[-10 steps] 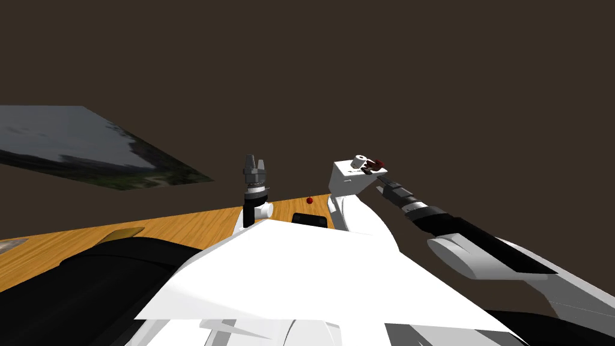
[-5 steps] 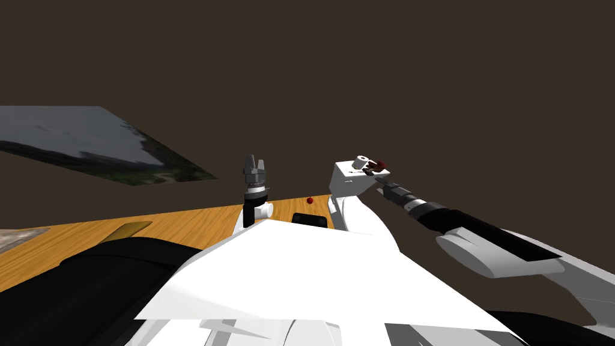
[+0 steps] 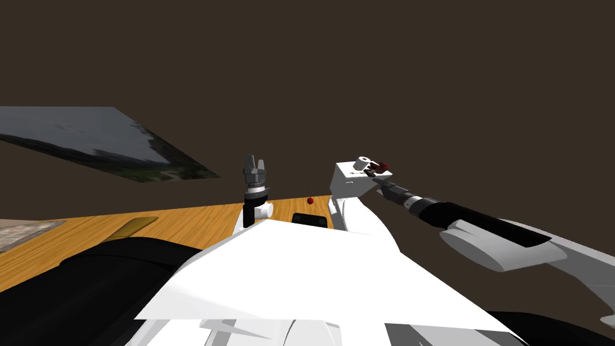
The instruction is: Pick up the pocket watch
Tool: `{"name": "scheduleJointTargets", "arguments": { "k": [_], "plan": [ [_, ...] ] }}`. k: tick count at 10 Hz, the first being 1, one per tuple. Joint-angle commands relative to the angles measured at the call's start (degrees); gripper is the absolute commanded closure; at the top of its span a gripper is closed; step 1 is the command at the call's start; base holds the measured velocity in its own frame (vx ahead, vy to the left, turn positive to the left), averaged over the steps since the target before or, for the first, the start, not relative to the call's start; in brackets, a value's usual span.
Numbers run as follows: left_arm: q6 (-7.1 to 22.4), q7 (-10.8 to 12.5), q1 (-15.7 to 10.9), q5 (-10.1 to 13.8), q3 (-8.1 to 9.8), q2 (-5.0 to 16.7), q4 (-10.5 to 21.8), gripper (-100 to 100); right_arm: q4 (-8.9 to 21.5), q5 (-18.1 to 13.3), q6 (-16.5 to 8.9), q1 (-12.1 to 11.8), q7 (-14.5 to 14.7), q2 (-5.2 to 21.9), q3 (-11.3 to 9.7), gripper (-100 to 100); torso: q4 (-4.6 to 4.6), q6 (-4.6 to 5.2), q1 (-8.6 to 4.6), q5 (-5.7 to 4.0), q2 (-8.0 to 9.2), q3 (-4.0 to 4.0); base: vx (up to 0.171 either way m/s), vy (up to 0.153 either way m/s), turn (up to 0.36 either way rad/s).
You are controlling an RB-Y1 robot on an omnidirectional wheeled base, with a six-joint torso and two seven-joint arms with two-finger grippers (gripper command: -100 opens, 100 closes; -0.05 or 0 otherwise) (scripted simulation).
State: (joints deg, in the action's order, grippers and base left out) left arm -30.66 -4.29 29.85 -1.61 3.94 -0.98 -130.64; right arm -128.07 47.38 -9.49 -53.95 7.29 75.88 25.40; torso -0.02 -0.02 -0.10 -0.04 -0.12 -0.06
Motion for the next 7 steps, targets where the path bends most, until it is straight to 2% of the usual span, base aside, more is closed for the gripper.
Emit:
{"name": "scheduleJointTargets", "arguments": {
  "k": [1,2,3,5,6,7],
  "plan": [
    [0.0,0.0,0.0,0.0,0.0,0.0,0.0,0,0.6,1.5,-1.0,-0.9,-0.1,2.9,0.7,-100,0.0,0.0,0.0,0.0,0.0,0.0,0.015,-0.028,0.052],
    [0.0,0.0,0.0,0.0,0.0,0.0,0.0,0,0.6,1.5,-1.0,-0.9,-0.1,4.4,0.7,-100,0.0,0.03,-0.02,-0.01,-0.01,-0.01,0.005,-0.016,-0.013],
    [0.0,0.0,0.0,0.0,0.0,0.0,0.0,0,1.5,4.1,-3.2,-2.0,-0.3,6.3,1.8,-100,0.01,0.03,0.01,0.0,0.02,0.01,0.017,-0.02,0.084],
    [0.0,0.0,0.0,0.0,0.0,0.0,0.0,0,1.5,4.1,-3.2,-2.0,-0.3,9.2,1.8,-100,-0.01,0.02,-0.02,-0.01,-0.03,-0.02,0.014,-0.022,0.028],
    [0.0,0.0,0.0,0.0,0.0,0.0,0.0,0,2.5,6.7,-5.4,-3.1,-0.5,11.3,2.9,-100,0.0,0.03,0.02,0.0,0.0,0.0,0.025,-0.031,0.091],
    [0.0,0.0,0.0,0.0,0.0,0.0,0.0,0,2.5,6.7,-5.4,-3.1,-0.5,13.0,2.9,-100,-0.01,0.01,-0.03,-0.01,-0.05,-0.03,0.022,-0.037,0.064]
  ]
}}
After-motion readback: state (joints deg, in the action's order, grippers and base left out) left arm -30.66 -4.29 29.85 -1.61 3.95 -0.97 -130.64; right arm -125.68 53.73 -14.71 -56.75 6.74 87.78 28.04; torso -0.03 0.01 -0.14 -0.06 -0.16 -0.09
